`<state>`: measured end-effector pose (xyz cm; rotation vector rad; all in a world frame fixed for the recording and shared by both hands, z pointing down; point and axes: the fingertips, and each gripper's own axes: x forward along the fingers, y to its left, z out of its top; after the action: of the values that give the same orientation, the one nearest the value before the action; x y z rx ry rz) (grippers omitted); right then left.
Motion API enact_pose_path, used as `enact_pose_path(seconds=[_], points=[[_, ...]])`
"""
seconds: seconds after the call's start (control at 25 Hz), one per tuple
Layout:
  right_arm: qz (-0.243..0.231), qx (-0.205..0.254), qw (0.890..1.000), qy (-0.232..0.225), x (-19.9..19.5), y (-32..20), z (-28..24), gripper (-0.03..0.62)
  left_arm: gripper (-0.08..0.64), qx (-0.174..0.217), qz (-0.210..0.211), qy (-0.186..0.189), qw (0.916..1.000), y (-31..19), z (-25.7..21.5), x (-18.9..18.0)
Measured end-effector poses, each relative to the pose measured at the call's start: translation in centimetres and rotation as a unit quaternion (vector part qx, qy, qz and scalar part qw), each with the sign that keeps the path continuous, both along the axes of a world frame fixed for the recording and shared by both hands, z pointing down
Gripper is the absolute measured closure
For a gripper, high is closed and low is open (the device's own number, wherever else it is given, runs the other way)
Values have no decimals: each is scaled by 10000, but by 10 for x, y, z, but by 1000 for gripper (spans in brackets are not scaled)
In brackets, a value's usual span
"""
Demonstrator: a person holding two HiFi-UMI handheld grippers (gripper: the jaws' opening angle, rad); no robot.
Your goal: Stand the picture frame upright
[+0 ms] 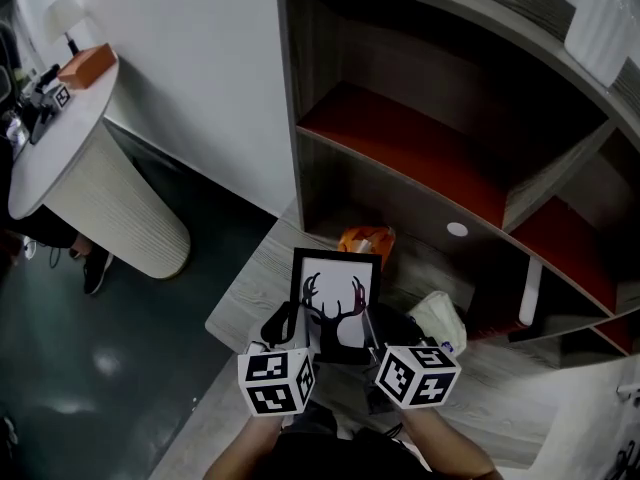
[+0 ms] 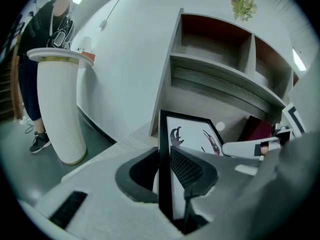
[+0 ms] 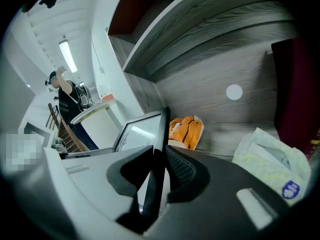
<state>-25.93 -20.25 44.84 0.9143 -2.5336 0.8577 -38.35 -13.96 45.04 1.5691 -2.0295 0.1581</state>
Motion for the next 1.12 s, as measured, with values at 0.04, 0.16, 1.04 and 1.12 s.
enact_pose_path(seconds=[0.04, 0.16, 1.04, 1.12], points=[[0, 6, 10000, -15, -5, -2, 0, 517, 485, 7, -8, -19, 10000, -2, 0, -5], [-15, 19, 10000, -43, -20, -8, 1, 518, 485, 22, -28, -78, 10000, -5, -1, -19], [41, 400, 9987, -299, -99, -43, -20, 518, 491, 571, -228, -313, 9976, -39, -26, -98], [58, 457, 9984, -340, -101, -46, -24, 519, 491, 669, -245, -369, 9968, -42, -30, -101]])
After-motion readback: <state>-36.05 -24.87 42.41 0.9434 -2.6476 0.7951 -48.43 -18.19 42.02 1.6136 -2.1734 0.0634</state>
